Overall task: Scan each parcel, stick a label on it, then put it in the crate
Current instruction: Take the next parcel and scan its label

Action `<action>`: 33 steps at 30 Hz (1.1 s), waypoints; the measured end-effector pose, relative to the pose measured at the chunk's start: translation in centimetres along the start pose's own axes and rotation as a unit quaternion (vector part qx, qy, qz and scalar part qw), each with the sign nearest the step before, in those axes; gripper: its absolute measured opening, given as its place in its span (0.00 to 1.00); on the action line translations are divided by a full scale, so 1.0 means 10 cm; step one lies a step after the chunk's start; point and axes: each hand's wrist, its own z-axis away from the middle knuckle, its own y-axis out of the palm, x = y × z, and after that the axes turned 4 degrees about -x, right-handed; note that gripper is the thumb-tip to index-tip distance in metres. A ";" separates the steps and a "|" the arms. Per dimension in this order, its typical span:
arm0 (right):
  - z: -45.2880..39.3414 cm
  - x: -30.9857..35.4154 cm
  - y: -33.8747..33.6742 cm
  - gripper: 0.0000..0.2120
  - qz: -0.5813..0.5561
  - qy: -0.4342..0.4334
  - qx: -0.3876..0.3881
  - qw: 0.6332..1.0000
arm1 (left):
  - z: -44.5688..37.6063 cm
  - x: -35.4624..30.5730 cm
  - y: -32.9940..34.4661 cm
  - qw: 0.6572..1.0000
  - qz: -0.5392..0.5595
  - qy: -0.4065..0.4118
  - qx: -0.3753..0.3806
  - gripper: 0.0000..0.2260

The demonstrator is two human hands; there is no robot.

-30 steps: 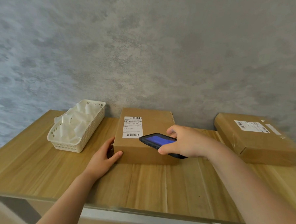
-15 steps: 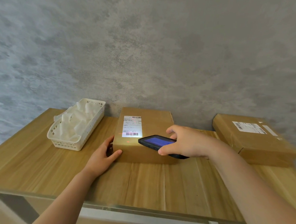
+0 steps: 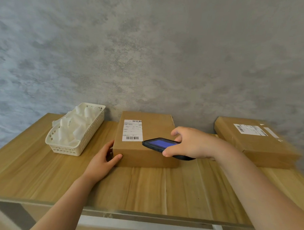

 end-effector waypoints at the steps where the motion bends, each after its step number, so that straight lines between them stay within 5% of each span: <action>1: 0.00 0.00 -0.01 0.45 0.001 0.001 0.003 1.000 | 0.01 -0.01 0.00 1.000 0.001 0.001 -0.002 0.26; 17: 0.03 0.20 -0.27 0.35 -0.017 0.008 0.014 1.000 | 0.05 -0.13 -0.01 1.000 -0.024 0.007 -0.007 0.25; 26: -0.02 0.11 -0.23 0.40 -0.012 0.001 0.020 1.000 | 0.06 -0.13 -0.01 1.000 -0.017 -0.002 -0.010 0.26; 33: -0.17 -0.47 0.00 0.45 -0.030 0.074 -0.117 0.990 | 0.06 -0.14 -0.02 1.000 -0.027 0.003 -0.011 0.23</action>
